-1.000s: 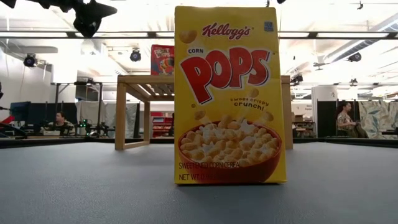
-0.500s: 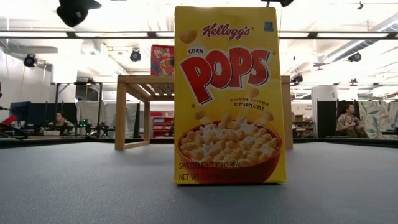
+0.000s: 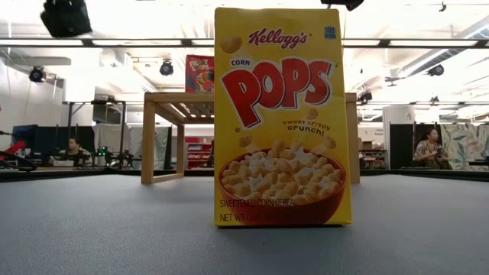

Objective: Stack cereal on shelf
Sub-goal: Put the left yellow cereal box on the shelf aligned with the yellow cereal box

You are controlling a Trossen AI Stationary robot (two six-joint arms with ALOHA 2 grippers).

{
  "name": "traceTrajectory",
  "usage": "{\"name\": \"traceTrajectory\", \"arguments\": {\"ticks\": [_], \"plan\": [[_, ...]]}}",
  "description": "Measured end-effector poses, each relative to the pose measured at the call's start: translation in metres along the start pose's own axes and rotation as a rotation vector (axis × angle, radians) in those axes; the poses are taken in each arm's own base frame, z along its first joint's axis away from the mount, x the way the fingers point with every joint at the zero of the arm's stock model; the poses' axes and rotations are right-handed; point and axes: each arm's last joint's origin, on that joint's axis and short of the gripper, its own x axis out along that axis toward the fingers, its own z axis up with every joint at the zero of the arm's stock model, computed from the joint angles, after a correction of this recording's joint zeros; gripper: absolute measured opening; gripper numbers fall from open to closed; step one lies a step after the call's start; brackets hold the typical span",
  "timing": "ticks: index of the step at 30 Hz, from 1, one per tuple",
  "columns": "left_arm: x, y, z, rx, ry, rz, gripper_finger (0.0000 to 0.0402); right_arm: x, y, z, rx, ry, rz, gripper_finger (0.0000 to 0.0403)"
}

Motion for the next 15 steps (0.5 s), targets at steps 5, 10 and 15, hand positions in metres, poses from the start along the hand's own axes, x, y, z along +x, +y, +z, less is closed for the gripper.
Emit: {"name": "traceTrajectory", "arguments": {"ticks": [5,10,15], "plan": [[-0.018,-0.017,0.012,-0.041,0.094,0.032,0.0200,-0.002,-0.001,0.003,0.002,-0.020,-0.006,0.0251],[-0.017,-0.040,0.017,-0.043,0.217,0.111,0.0200,-0.001,-0.001,0.004,0.001,-0.028,-0.009,0.0251],[0.003,-0.070,0.009,-0.046,0.423,0.193,0.0200,-0.001,-0.001,0.003,-0.003,-0.026,-0.009,0.0251]]}}
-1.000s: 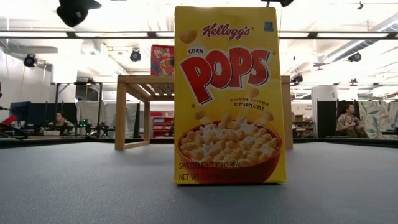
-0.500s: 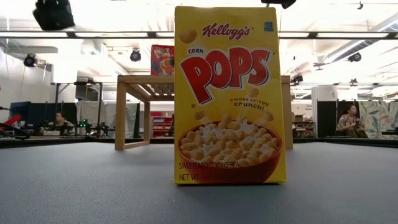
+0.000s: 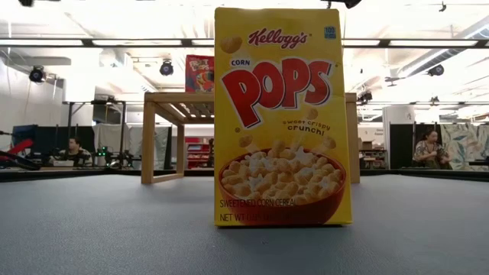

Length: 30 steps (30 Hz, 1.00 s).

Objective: Stack cereal on shelf
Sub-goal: Put the left yellow cereal box on the shelf aligned with the yellow cereal box

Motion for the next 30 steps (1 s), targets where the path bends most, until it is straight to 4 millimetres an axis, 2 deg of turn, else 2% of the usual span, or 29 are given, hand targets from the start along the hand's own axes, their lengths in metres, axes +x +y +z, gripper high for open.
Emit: {"name": "traceTrajectory", "arguments": {"ticks": [6,11,15,19,24,30], "plan": [[0.013,-0.047,-0.009,0.077,0.064,0.017,0.0200,0.000,-0.001,0.002,-0.008,-0.018,-0.006,0.0250],[0.027,-0.071,-0.032,0.097,0.080,0.070,0.0200,0.000,-0.001,0.002,-0.007,-0.020,-0.006,0.0249],[0.042,-0.079,-0.051,0.075,0.095,0.128,0.0204,0.001,0.001,0.002,-0.010,-0.020,0.005,0.0249],[0.046,-0.085,-0.065,0.058,0.079,0.136,0.0221,0.004,0.004,0.002,-0.014,-0.018,0.023,0.0249],[0.050,-0.088,-0.076,0.039,0.028,0.159,0.0256,0.007,0.006,0.003,-0.015,-0.025,0.037,0.0249],[0.073,-0.088,-0.086,0.037,0.026,0.145,0.0295,0.010,0.006,0.004,-0.014,-0.044,0.035,0.0249]]}}
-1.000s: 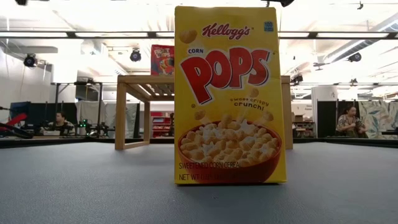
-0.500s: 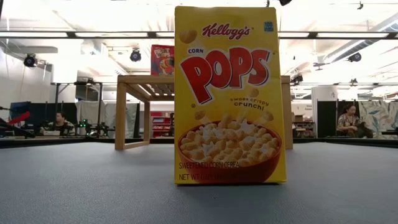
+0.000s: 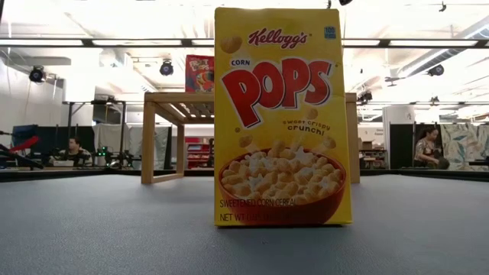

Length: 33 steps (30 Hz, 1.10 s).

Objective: Stack cereal on shelf
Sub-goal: Put the left yellow cereal box on the shelf aligned with the yellow cereal box

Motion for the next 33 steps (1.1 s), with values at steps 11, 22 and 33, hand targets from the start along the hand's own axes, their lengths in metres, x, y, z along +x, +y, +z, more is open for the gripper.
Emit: {"name": "traceTrajectory", "arguments": {"ticks": [11,22,33], "plan": [[0.018,-0.001,-0.017,0.025,0.011,-0.015,0.0300,0.004,-0.001,0.000,0.007,-0.003,-0.002,0.0249],[0.028,-0.007,-0.026,0.056,0.037,-0.005,0.0300,0.010,-0.003,0.003,0.013,-0.028,-0.012,0.0249],[0.053,-0.001,-0.031,0.085,0.038,0.014,0.0300,0.019,-0.004,-0.001,0.038,0.000,-0.004,0.0249]]}}
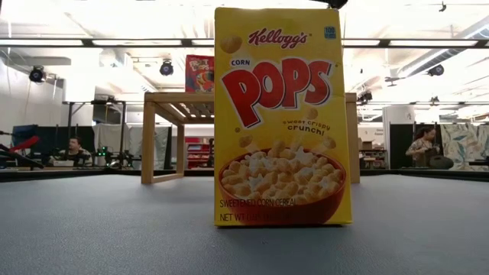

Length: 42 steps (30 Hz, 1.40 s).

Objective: Stack cereal on shelf
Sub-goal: Put the left yellow cereal box on the shelf aligned with the yellow cereal box

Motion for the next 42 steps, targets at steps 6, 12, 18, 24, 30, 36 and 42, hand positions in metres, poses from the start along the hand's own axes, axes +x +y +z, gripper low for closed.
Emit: {"name": "traceTrajectory", "arguments": {"ticks": [6,12,18,24,30,36,42], "plan": [[0.017,-0.001,-0.002,-0.005,-0.007,-0.054,0.0291,0.000,0.000,0.000,-0.001,0.000,0.000,0.0249],[0.017,-0.001,-0.002,-0.005,-0.010,-0.058,0.0246,0.000,0.000,0.000,-0.005,-0.002,-0.001,0.0249],[0.017,0.000,-0.002,0.007,-0.012,-0.054,0.0187,0.000,0.000,0.001,-0.012,-0.006,-0.002,0.0249],[0.007,0.002,0.000,-0.010,-0.042,-0.087,0.0132,0.000,0.000,0.001,-0.009,-0.006,-0.002,0.0249],[-0.019,0.012,0.008,-0.032,-0.192,-0.099,0.0112,0.000,0.000,0.001,-0.015,-0.007,-0.001,0.0249],[-0.050,0.030,0.026,-0.044,-0.407,-0.041,0.0115,-0.001,-0.001,0.004,-0.024,-0.034,-0.009,0.0249],[-0.068,0.043,0.046,0.037,-0.584,0.012,0.0115,0.000,-0.002,0.010,-0.019,-0.091,-0.014,0.0249]]}}
